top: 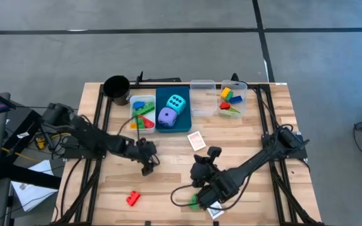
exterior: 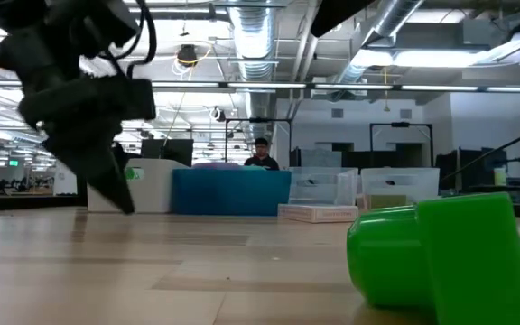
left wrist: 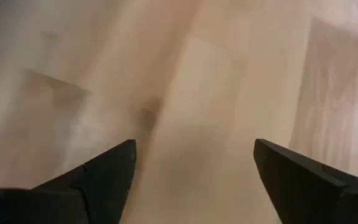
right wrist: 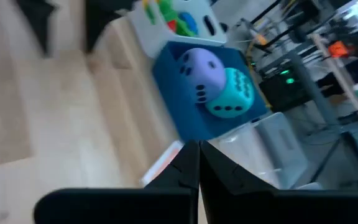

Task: Pick & Place Toys
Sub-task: Put the large red game piece into the white bin

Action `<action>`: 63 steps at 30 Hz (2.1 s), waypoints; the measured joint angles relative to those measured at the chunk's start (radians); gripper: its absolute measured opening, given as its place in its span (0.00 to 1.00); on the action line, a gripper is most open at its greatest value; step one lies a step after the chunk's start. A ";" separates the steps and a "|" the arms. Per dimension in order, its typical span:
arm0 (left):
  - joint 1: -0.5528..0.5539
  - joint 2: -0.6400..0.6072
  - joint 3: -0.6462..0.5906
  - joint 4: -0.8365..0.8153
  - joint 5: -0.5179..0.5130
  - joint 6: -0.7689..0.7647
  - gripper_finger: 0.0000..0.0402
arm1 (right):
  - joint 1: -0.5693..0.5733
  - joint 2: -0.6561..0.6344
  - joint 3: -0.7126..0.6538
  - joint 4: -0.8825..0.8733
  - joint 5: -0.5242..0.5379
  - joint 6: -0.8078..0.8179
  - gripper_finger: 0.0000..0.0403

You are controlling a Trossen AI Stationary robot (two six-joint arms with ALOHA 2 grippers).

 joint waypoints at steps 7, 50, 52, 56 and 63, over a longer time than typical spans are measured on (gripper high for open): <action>0.026 0.043 0.104 0.006 0.134 0.073 0.73 | -0.041 0.000 0.000 -0.075 0.030 -0.012 0.00; -0.472 0.158 0.622 -0.804 0.266 -0.890 0.87 | 0.053 -0.001 -0.004 -0.139 0.048 0.140 0.15; -0.474 0.158 0.599 -0.773 0.268 -0.910 0.89 | 0.069 -0.001 -0.004 -0.136 0.048 0.171 0.15; -0.479 0.158 0.536 -0.735 0.267 -0.963 0.90 | 0.104 0.004 -0.004 -0.136 0.047 0.230 0.15; -0.484 0.158 0.441 -0.680 0.264 -1.022 0.89 | 0.155 0.005 -0.005 -0.109 0.046 0.315 0.15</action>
